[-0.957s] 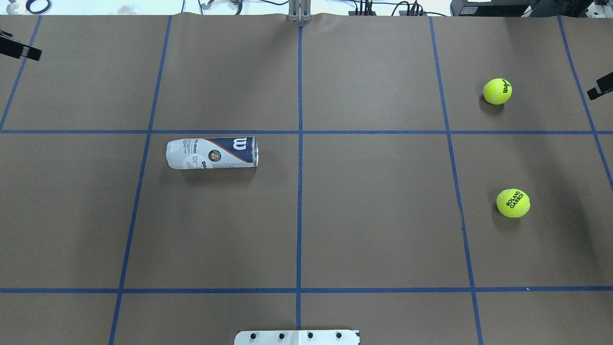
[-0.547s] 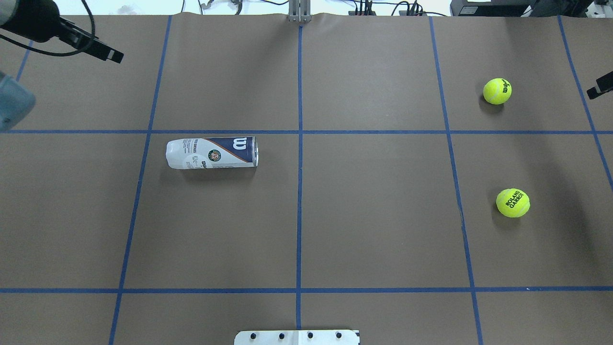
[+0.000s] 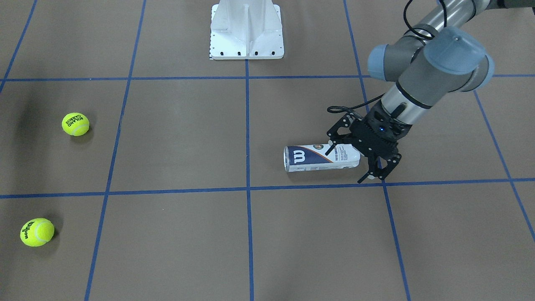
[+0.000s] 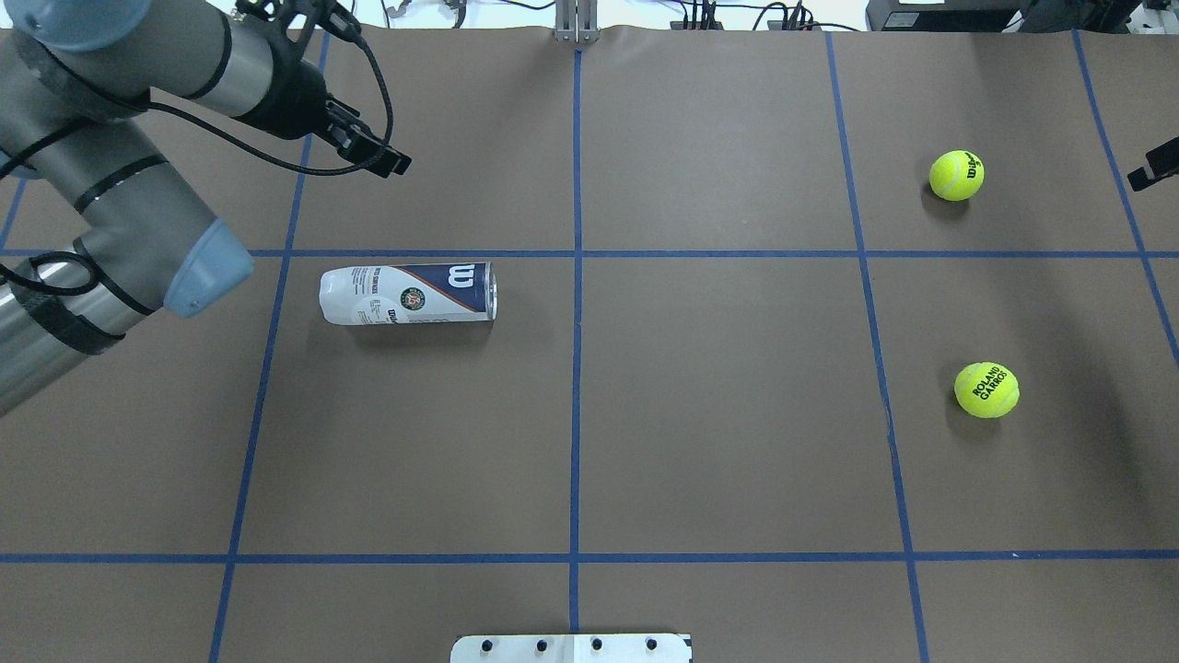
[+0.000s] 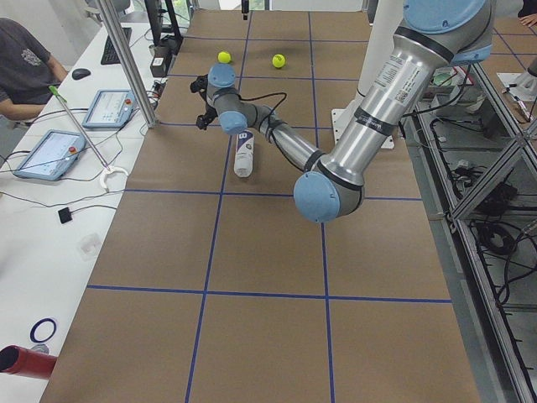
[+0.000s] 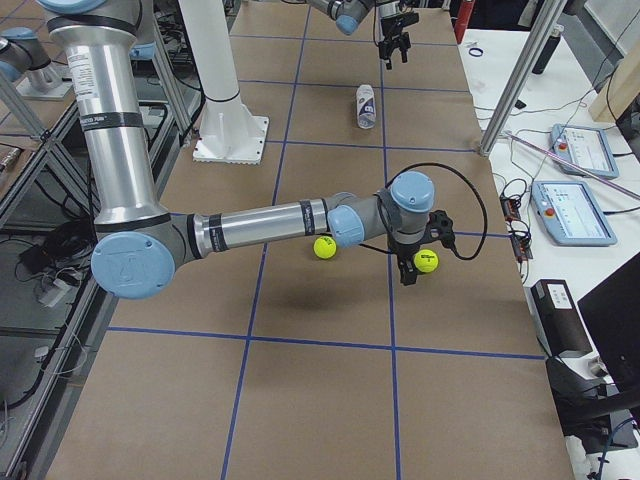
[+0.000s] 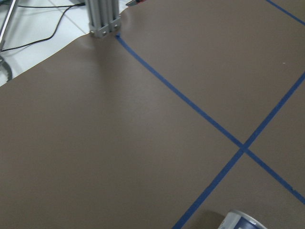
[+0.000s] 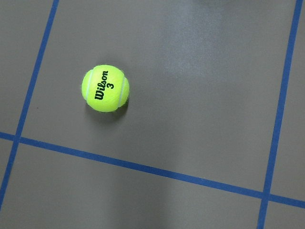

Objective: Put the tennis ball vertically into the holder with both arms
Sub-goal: 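Move the left gripper down over the clear tennis-ball can lying on its side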

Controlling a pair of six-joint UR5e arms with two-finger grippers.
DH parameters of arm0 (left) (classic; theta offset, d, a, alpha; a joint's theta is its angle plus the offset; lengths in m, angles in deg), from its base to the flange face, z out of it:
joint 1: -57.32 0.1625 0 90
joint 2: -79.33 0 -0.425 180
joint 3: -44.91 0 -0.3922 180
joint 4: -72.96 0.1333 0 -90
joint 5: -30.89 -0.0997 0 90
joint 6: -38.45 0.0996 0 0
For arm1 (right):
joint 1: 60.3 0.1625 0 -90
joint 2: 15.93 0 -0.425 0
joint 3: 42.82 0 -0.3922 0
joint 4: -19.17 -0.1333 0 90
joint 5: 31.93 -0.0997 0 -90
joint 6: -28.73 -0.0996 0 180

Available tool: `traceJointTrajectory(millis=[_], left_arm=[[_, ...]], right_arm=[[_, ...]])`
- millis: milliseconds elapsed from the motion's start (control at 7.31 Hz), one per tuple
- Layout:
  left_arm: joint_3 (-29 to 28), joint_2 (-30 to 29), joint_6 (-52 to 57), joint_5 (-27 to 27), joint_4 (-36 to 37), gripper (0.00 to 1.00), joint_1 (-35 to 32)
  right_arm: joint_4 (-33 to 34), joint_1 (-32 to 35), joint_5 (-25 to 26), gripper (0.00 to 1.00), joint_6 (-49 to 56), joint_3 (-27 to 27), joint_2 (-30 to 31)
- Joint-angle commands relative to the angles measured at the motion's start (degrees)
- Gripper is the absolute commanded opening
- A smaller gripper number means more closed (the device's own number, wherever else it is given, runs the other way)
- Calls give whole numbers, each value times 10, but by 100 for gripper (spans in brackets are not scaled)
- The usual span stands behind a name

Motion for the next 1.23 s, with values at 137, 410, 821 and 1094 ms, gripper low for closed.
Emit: traceJointTrajectory(millis=[137, 410, 821, 1094], left_arm=[[-3, -53, 190, -8, 136, 100, 45], [-2, -95, 252, -51, 241, 100, 76], [-4, -90, 376, -126, 246, 100, 126], [-4, -70, 466, -128, 247, 100, 133]], right_arm=[[1, 0, 0, 99, 0, 2, 1], [1, -2, -11, 100, 0, 3, 2], [0, -3, -12, 99, 0, 2, 2], [0, -3, -12, 99, 0, 0, 2]])
